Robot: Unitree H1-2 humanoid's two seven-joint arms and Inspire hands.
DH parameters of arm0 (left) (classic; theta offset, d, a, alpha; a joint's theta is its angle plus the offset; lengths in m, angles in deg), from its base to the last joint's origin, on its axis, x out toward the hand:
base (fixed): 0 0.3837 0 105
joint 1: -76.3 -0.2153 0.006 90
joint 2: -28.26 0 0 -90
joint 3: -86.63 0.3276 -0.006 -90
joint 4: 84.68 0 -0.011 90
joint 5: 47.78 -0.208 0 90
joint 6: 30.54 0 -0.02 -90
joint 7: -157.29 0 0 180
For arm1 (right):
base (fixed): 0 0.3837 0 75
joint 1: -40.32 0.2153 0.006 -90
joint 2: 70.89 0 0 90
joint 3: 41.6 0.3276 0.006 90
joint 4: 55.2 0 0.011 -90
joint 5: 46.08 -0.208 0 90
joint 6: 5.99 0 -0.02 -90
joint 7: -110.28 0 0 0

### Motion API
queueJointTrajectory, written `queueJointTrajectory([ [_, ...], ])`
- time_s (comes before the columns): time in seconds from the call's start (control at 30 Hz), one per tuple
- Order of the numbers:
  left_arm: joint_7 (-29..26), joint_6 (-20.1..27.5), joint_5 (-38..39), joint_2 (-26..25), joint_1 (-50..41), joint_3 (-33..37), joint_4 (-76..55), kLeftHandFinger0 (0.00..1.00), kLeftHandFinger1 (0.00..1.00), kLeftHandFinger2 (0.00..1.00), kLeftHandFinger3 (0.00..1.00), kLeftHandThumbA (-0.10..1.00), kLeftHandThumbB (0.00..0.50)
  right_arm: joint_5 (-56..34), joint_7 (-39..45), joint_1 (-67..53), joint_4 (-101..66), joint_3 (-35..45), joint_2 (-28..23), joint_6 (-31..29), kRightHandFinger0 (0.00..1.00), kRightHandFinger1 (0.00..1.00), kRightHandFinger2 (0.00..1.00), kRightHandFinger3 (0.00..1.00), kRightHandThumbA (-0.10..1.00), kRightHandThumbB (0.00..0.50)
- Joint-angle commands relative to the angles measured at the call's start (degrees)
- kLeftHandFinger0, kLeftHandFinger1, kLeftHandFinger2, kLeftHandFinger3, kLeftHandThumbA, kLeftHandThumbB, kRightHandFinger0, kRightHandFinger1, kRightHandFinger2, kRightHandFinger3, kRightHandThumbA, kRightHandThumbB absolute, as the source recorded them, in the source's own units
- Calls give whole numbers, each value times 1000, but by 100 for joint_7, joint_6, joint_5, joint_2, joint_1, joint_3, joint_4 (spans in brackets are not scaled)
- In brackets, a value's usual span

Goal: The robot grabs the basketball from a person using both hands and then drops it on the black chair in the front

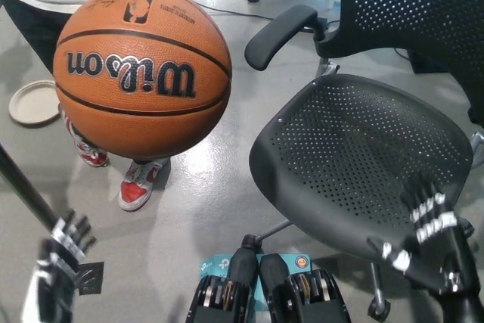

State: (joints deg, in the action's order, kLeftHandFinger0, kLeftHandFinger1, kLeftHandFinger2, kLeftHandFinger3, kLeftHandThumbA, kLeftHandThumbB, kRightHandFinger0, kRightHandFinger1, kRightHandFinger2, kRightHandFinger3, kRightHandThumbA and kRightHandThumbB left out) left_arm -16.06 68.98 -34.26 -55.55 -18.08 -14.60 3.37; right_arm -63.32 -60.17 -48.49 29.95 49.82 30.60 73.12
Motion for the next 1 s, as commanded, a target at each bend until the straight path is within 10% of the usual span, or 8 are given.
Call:
queueJointTrajectory([
  [0.0, -107, -377, 533, -190, 348, -270, -468, 1000, 1000, 1000, 1000, 1000, 233, -188, -76, 620, -407, -83, 97, 575, 1000, 1000, 1000, 1000, 1000, 252],
  [0.47, -203, -1378, 946, -817, 1946, -711, -678, 1000, 1000, 1000, 1000, 1000, 228, -834, -188, 2895, 738, 146, 764, 1529, 1000, 1000, 1000, 1000, 1000, 271],
  [0.97, -144, -2290, 499, -1003, 3479, -130, 75, 1000, 1000, 1000, 1000, 1000, 236, -1550, 260, 4298, 2755, 754, 1378, 1682, 1000, 1000, 1000, 1000, 1000, 432],
])
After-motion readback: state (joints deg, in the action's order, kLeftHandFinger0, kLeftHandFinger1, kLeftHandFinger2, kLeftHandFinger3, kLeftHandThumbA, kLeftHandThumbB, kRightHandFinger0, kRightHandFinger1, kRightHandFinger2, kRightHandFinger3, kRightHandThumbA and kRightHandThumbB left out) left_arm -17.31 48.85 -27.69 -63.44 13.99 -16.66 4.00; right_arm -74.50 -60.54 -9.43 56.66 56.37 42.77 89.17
